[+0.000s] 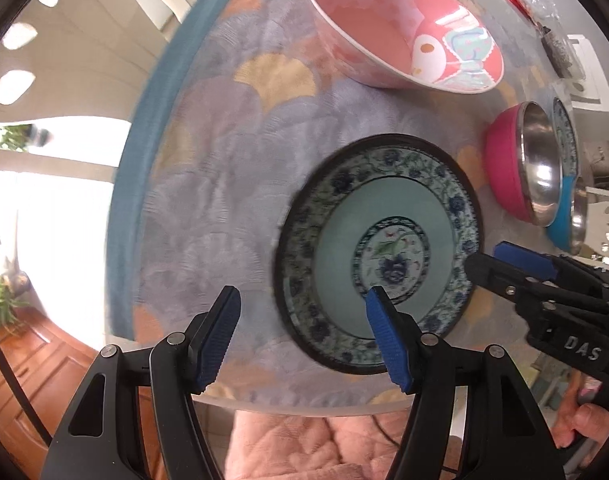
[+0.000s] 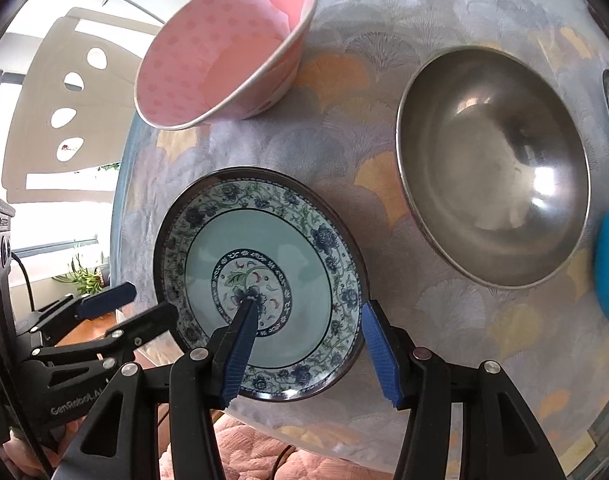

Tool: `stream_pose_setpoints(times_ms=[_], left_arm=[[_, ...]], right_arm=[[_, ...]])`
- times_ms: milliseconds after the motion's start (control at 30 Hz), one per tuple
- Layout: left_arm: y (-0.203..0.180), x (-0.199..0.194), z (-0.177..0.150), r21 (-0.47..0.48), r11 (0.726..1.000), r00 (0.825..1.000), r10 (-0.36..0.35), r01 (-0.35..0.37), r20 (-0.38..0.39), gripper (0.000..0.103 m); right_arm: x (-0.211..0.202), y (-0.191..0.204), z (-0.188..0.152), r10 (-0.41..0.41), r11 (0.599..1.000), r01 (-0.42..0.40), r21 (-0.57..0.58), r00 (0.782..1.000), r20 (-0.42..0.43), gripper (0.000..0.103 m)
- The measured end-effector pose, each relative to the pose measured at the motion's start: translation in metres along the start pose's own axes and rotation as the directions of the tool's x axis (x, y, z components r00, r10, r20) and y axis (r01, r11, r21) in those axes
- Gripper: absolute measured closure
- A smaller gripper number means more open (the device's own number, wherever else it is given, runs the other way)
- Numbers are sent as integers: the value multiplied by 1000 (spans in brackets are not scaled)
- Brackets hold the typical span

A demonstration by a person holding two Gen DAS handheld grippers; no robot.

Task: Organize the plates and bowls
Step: 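Open both grippers and pull them back from the plate rim, then move both grippers over to a third blue-and-white floral plate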

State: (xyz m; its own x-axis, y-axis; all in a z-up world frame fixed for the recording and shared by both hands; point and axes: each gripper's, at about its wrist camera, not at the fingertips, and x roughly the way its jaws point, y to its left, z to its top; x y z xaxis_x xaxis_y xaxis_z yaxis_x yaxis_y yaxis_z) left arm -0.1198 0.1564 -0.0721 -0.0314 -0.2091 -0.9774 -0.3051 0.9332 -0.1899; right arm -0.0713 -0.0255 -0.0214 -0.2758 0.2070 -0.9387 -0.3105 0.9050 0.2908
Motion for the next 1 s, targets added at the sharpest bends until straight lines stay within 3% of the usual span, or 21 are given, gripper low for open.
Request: stream_pose_setpoints(times_ms=[333, 567, 733, 1000], left_arm=[[-1, -38, -11, 45, 999, 999, 1, -2, 37, 39], [-13, -69, -2, 0, 1000, 996, -26, 26, 82, 39], [-41, -89, 28, -9, 1000, 992, -4, 6, 123, 39], [-129, -117, 85, 35, 999, 983, 2, -9, 183, 39]], right_arm=[[-32, 25, -26, 24, 999, -22, -23, 998, 59, 51], [-81, 18, -11, 37, 996, -27, -80, 991, 129, 50], [-127, -4, 14, 49, 993, -26, -117, 979, 198, 46], [-183, -73, 52, 56, 992, -21, -127, 960, 274, 44]])
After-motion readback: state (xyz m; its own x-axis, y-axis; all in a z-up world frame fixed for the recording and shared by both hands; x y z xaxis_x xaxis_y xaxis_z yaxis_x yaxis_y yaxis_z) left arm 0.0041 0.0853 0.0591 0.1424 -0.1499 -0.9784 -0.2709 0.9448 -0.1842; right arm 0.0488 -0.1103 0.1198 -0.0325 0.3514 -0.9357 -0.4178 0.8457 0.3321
